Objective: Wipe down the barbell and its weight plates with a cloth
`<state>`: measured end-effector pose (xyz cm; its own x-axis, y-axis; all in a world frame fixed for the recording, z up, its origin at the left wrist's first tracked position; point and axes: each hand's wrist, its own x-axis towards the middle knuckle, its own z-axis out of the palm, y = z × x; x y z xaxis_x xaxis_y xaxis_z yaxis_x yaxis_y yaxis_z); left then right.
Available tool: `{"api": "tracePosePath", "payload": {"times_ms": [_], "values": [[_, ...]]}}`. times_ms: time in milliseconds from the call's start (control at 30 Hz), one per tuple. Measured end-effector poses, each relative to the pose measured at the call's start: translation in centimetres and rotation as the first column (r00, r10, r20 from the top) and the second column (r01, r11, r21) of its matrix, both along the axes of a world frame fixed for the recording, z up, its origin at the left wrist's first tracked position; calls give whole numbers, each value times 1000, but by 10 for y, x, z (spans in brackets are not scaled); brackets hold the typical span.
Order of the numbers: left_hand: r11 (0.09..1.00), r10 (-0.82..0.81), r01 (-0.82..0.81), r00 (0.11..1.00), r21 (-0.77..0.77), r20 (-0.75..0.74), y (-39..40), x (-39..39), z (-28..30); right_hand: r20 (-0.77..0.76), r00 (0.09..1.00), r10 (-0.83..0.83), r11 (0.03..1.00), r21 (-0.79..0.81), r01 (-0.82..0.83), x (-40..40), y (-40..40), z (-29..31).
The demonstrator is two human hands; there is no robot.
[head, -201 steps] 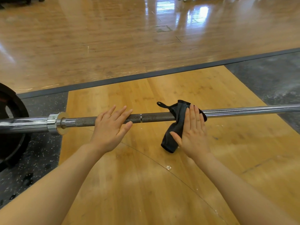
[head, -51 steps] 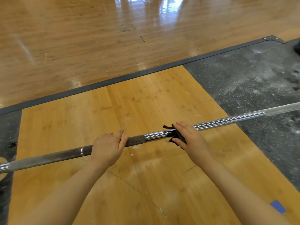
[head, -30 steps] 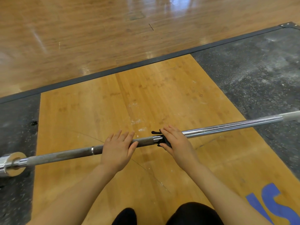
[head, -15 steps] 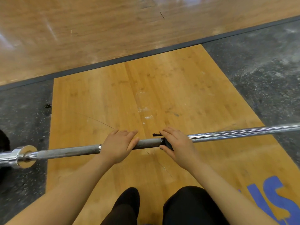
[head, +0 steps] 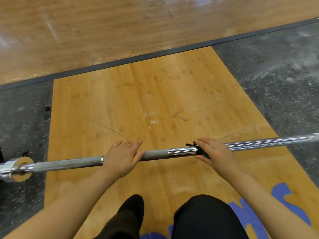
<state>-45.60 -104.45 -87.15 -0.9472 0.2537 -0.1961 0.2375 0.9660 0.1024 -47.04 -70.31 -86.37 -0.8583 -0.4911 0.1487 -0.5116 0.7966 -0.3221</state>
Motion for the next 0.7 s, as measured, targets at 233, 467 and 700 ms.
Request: {"api": "tracePosePath", "payload": {"times_ms": [233, 467, 700], "values": [[1000, -6, 6, 1000, -22, 6, -1, -3, -2, 94, 982, 163, 985, 39, -167, -9, -49, 3], [1000, 19, -19, 1000, -19, 5, -2, -7, -3, 81, 990, 116, 993, -17, -115, -6, -72, 2], [1000, 21, -21, 1000, -14, -8, -2, -9, -3, 41, 998, -47, 999, 6, 47, -8, -19, 4]]}}
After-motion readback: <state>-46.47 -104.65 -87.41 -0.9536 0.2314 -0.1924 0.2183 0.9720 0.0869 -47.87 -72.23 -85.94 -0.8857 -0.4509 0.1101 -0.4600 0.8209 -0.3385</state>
